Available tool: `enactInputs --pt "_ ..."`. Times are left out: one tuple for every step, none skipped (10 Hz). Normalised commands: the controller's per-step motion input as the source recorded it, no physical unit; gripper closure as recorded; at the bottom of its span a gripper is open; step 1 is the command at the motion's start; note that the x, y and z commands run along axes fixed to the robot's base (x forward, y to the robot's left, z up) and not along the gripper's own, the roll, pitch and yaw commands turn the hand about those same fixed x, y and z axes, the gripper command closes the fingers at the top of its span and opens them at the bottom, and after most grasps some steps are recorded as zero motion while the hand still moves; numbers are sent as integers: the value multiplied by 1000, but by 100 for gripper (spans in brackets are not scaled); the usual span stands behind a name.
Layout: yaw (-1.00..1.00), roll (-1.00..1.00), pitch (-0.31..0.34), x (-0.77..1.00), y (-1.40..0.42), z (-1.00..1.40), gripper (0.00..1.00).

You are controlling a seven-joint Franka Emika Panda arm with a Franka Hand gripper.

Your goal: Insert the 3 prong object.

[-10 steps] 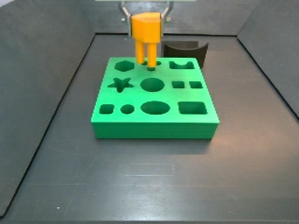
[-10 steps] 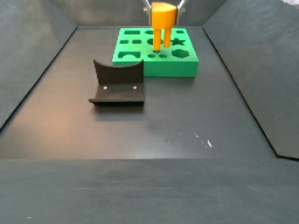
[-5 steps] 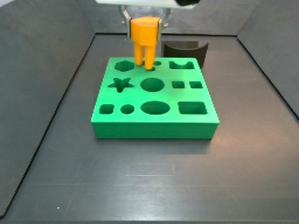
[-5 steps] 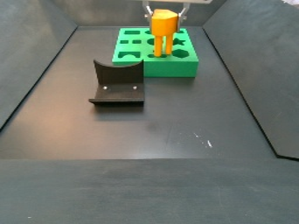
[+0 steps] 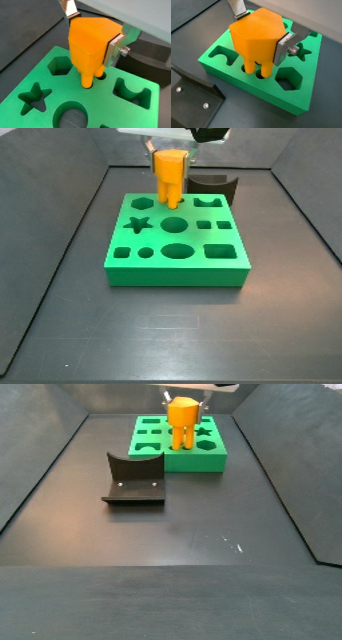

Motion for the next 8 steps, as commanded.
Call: enactInputs --pt "-483 13 0 249 0 -166 100" --pt "-580 13 0 117 0 -171 100" --pt "-594 61 0 0 0 -206 100" --pt "-503 71 4 -186 26 -166 100" --pt "-329 23 0 -246 0 -149 100" --pt "-57 0 -1 -74 0 -169 100" --pt "0 0 -1 0 9 -186 100" --pt "0 6 0 0 17 -169 100"
